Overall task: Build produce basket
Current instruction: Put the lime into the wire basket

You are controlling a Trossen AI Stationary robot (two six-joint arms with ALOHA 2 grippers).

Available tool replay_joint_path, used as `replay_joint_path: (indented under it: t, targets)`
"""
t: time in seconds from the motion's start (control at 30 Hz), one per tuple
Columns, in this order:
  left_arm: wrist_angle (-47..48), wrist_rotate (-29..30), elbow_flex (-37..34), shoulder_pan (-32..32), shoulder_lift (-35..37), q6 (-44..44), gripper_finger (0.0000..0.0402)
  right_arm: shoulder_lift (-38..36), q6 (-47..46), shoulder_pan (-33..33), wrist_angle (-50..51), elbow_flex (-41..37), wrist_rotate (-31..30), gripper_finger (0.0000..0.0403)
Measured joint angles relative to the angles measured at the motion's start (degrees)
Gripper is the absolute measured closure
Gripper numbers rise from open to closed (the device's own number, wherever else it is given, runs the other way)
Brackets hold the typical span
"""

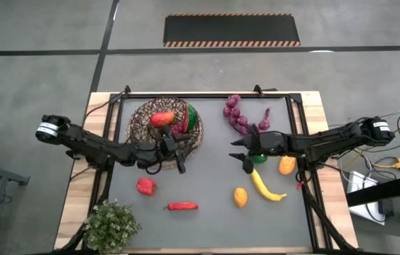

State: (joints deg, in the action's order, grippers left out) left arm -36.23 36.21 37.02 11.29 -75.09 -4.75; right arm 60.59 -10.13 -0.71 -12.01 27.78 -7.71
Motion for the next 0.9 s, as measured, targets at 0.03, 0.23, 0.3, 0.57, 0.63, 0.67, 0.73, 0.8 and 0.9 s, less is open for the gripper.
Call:
replay_joint_path:
  t: [0.03, 0.23, 0.3, 0.57, 0.63, 0.67, 0.73, 0.8, 0.9]
  targets:
    - [0.6, 0.0, -0.2, 0.0, 0.9, -0.8, 0.0219, 0.1, -0.8, 0.0, 4.1, 1.5, 0.0, 0.0184]
    - [3.2, -0.1, -0.9, 0.0, 4.2, -3.7, 0.0219, 1.6, -0.6, -0.1, 35.3, 13.0, 0.2, 0.0184]
    - [3.9, -0.1, -0.8, 0.0, 4.7, -4.0, 0.0219, 2.5, -2.1, -0.1, 42.9, 16.3, 0.2, 0.0181]
    - [4.3, -0.1, -0.8, 0.0, 4.9, -4.7, 0.0219, 5.6, -3.0, -0.1, 63.1, 25.7, 0.2, 0.0109]
    - [4.3, -0.1, -0.8, 0.0, 4.9, -4.7, 0.0219, 6.0, -1.9, -0.1, 68.3, 27.2, 0.2, 0.0091]
    - [4.3, -0.1, -0.8, 0.0, 4.9, -4.7, 0.0219, 6.2, -1.3, -0.1, 70.6, 27.5, 0.2, 0.0084]
    - [4.3, -0.1, -0.8, 0.0, 4.9, -4.7, 0.0219, 6.2, 0.0, -0.1, 73.7, 27.3, 0.2, 0.0074]
    - [4.3, -0.1, -0.8, 0.0, 4.9, -4.7, 0.0219, 5.6, 1.3, -0.2, 74.9, 25.7, 0.7, 0.007]
    - [4.3, -0.1, -0.8, 0.0, 4.9, -4.7, 0.0219, 4.9, 2.3, -0.2, 74.9, 22.9, 2.7, 0.0073]
